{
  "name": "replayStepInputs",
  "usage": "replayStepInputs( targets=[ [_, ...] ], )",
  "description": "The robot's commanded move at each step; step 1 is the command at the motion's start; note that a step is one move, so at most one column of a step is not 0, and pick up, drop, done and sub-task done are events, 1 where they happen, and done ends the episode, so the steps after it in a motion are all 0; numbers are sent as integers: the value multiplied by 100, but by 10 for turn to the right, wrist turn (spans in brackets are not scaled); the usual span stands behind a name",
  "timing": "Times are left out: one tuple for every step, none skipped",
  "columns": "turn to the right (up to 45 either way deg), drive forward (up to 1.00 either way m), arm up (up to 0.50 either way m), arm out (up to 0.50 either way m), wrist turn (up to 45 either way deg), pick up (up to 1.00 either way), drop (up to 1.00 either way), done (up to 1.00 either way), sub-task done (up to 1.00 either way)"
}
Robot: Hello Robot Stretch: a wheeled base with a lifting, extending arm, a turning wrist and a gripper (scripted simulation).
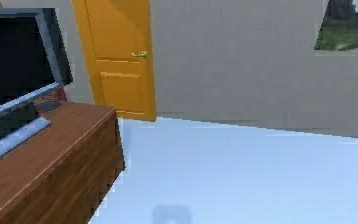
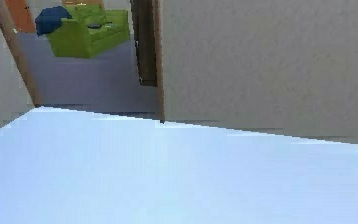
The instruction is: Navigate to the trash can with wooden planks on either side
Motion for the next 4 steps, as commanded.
replayStepInputs(
  targets=[
    [0,100,0,0,0,0,0,0,0],
    [0,95,0,0,0,0,0,0,0],
    [-450,0,0,0,0,0,0,0,0],
    [-300,0,0,0,0,0,0,0,0]
  ],
)
